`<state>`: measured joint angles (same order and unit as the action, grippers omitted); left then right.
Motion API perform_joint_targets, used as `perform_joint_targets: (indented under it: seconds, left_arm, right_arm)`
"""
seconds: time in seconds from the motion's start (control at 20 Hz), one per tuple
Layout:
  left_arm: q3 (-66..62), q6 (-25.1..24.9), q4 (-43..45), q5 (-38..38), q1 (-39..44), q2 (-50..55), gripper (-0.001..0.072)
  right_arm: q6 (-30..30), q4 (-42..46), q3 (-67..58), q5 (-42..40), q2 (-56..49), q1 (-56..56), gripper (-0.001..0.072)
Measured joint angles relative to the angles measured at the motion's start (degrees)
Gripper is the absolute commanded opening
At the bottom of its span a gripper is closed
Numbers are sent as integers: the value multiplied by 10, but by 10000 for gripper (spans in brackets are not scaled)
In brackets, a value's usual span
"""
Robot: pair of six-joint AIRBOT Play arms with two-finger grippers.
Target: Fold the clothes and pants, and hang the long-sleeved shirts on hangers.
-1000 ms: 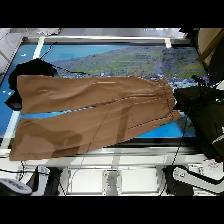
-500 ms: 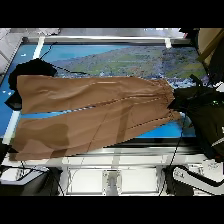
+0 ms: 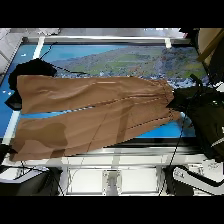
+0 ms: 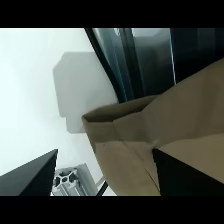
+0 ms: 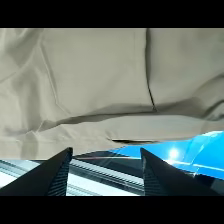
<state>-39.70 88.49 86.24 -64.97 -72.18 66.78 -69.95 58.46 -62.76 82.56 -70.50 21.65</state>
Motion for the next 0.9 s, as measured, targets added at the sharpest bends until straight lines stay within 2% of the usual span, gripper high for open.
perform_joint_targets:
  seconds: [0.05,0.1,0.55,0.6,0.65,0.75,0.8,0.85,0.9]
  left_arm:
    - [0,0,-2,5,0,0,634]
    - [0,0,-6,6,0,0,618]
    - [13,-2,-27,20,0,1,610]
    - [14,-2,-29,20,0,1,512]
    - [14,-3,-32,21,0,1,376]
    - [15,-5,-36,24,0,1,204]
    - [15,-5,-38,24,0,1,89]
    - [15,-5,-40,24,0,1,15]
    - [14,-8,-41,24,0,1,15]
  right_arm:
    - [0,0,0,-2,0,0,480]
    - [-1,0,0,-5,0,0,480]
    - [-5,-1,0,-15,0,0,481]
    - [-6,-1,0,-16,0,0,481]
    - [-7,-1,0,-16,0,0,480]
    - [-8,-1,0,-21,0,0,481]
    - [-8,-1,0,-22,0,0,480]
    - [-9,-1,0,-23,0,0,480]
    - [-10,0,0,-23,0,0,480]
